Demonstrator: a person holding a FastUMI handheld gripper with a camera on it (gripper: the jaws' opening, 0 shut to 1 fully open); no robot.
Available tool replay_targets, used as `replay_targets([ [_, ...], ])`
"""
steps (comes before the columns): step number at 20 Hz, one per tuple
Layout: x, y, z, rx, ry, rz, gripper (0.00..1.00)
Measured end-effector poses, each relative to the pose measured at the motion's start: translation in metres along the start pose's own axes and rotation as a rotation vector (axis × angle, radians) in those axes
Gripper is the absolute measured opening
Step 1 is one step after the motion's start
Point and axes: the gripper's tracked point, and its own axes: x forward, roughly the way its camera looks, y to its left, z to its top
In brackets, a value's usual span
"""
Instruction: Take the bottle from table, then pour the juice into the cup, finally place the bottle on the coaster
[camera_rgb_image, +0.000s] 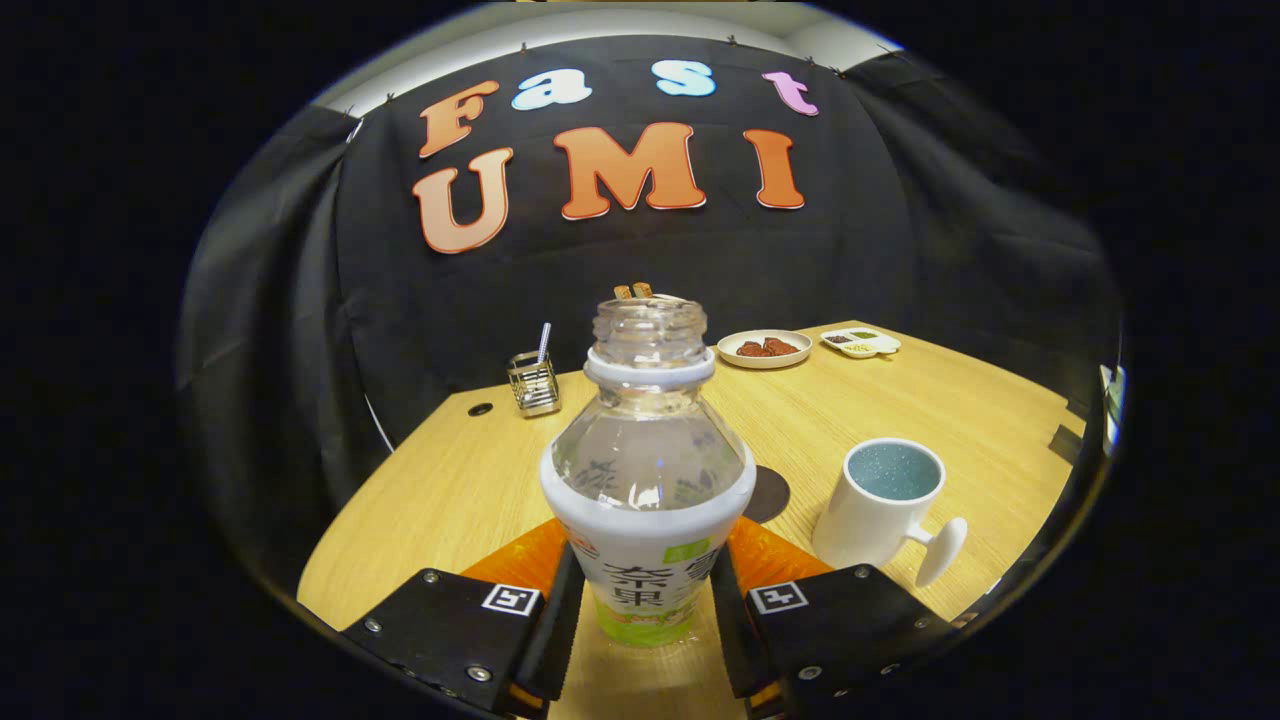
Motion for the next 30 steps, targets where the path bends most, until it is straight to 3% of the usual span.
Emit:
replay_targets([
  [11,-0.003,0.001,0.02,0.359,0.012,0.117,0.61],
  [18,-0.001,-0.004,0.032,0.659,0.019,0.189,0.62],
  [30,0.006,-0.007,0.048,1.053,0.024,0.268,0.61],
])
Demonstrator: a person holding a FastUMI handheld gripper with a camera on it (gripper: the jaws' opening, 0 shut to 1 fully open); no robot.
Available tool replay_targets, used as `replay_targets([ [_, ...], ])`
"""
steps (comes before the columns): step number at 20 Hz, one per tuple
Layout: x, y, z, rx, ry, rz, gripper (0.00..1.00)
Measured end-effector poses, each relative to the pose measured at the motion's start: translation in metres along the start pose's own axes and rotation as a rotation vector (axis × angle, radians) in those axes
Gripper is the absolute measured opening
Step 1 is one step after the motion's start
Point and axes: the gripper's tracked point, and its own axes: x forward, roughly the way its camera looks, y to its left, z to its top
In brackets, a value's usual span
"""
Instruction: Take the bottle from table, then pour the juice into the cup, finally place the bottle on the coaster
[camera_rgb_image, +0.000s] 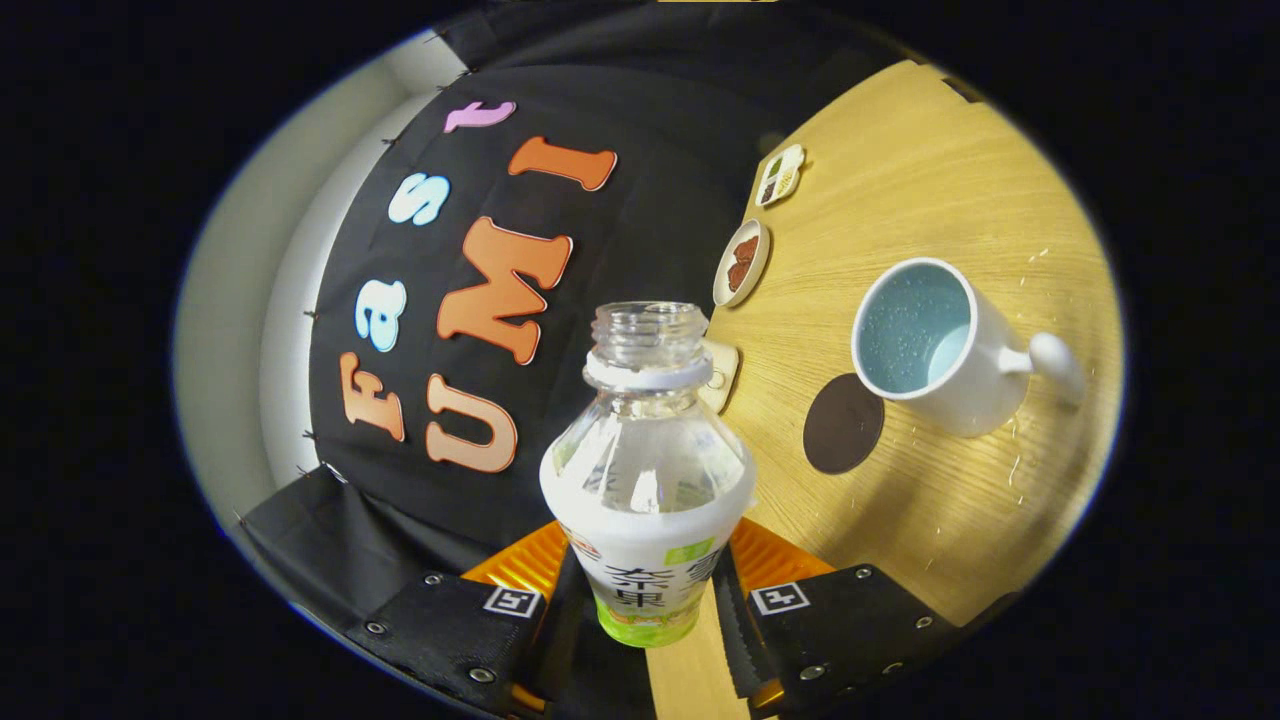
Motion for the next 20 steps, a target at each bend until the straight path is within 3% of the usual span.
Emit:
replay_targets([
  [20,0.0079,0.0032,0.0079,0.314,0.011,-0.003,0.61],
])
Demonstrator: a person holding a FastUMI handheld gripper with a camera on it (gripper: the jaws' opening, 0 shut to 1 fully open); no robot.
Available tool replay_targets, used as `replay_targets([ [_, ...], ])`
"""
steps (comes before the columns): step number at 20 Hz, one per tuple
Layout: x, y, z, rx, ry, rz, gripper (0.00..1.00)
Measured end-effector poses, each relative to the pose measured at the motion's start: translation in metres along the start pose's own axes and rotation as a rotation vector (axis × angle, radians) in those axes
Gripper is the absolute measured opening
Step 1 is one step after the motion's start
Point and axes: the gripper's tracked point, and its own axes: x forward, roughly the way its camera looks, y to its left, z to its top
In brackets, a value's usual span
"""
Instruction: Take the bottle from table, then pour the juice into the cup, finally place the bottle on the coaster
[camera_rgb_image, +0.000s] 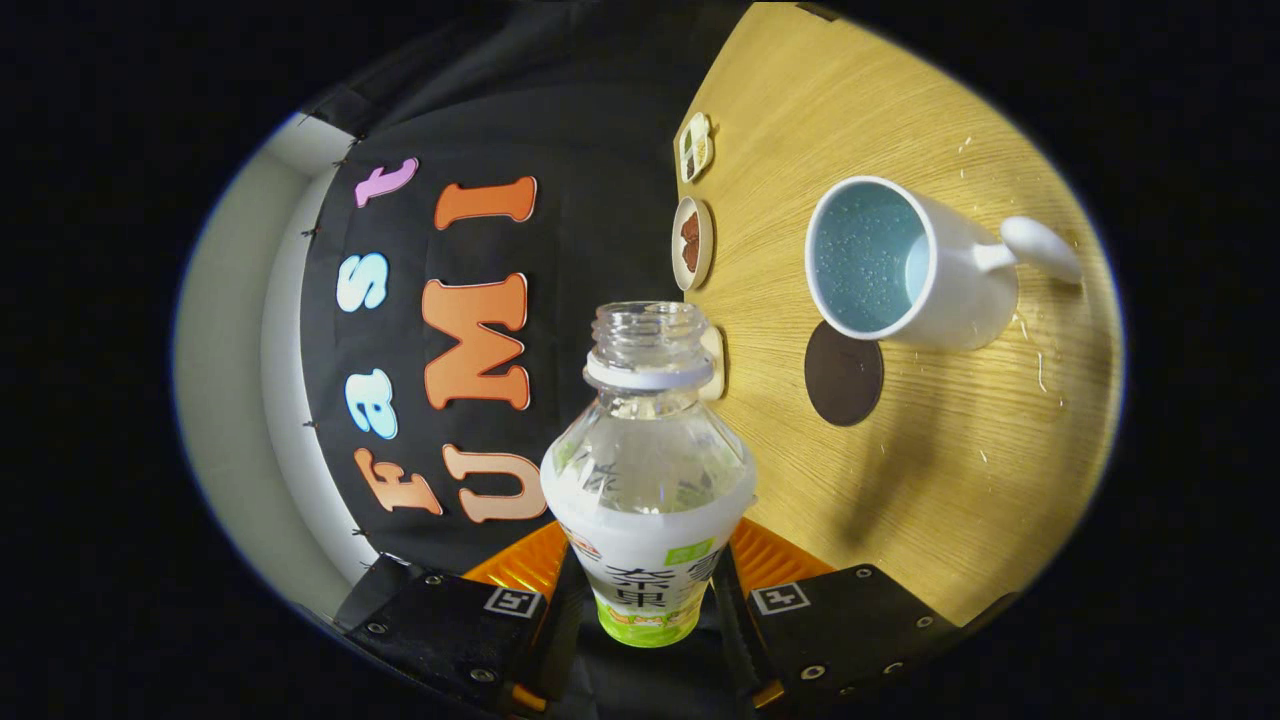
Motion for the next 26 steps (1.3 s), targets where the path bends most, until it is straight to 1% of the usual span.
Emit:
replay_targets([
  [10,0.006,0.0,0.0,0.113,0.006,-0.016,0.61],
  [18,0.011,-0.003,0.008,0.168,0.004,-0.024,0.62],
  [26,0.011,-0.004,0.014,0.194,0.002,-0.04,0.61],
])
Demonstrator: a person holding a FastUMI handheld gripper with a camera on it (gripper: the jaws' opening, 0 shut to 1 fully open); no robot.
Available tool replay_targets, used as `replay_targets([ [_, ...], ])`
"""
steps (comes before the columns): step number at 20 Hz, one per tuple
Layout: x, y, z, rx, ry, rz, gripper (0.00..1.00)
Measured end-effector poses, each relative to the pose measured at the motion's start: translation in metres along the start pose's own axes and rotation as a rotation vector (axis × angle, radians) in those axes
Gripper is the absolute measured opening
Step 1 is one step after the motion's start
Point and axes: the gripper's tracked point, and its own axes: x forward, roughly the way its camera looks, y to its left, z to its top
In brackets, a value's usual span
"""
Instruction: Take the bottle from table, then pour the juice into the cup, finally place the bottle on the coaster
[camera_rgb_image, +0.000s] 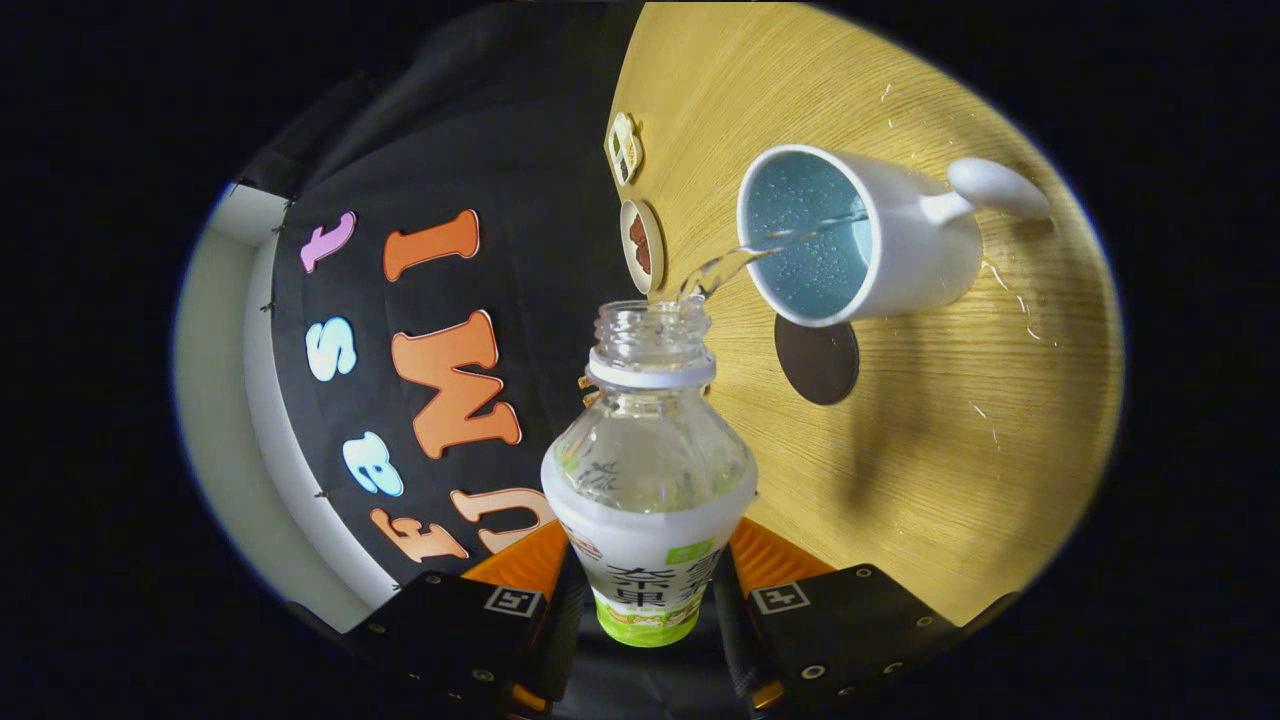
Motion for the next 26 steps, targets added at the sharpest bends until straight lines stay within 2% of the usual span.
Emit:
replay_targets([
  [26,0.0002,0.0047,-0.0029,0.087,0.024,-0.026,0.62],
])
